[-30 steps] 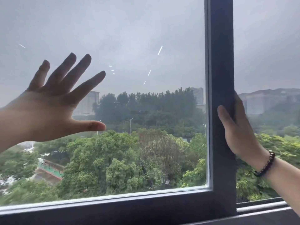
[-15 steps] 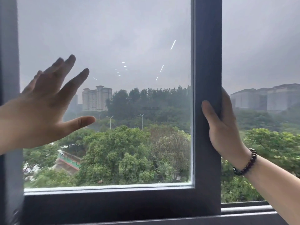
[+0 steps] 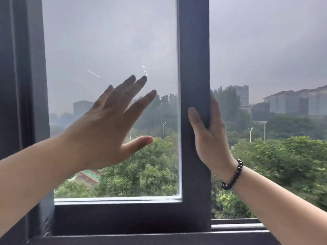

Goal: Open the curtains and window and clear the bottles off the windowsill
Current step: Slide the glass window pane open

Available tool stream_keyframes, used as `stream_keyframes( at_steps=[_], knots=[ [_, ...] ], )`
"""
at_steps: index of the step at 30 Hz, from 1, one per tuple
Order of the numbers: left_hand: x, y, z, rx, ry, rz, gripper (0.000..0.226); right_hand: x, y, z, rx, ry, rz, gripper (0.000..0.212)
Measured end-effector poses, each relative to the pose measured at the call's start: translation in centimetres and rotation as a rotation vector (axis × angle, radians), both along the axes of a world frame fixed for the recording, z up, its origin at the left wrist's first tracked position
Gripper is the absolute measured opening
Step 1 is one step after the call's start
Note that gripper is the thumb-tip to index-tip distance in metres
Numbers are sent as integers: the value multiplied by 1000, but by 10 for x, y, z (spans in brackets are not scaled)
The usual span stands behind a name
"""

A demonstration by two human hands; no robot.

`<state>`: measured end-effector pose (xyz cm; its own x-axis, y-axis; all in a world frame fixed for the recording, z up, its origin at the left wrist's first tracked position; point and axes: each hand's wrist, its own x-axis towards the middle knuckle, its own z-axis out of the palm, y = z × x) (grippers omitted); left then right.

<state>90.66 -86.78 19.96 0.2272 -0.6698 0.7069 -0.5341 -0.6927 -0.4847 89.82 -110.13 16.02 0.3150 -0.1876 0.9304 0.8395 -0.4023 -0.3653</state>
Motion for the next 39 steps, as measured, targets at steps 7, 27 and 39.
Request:
stream_keyframes(
  at_steps=[7, 27, 39],
  knots=[
    [11, -14, 3, -26, -77, -126, 58, 18, 37, -5, 167, 60, 149, 55],
    [13, 40, 56, 278, -491, 147, 76, 43, 136, -6, 229, 168, 261, 47],
    [13, 82, 57, 276, -451, 219, 72, 47, 180, -5, 176, 222, 261, 31]
  ],
)
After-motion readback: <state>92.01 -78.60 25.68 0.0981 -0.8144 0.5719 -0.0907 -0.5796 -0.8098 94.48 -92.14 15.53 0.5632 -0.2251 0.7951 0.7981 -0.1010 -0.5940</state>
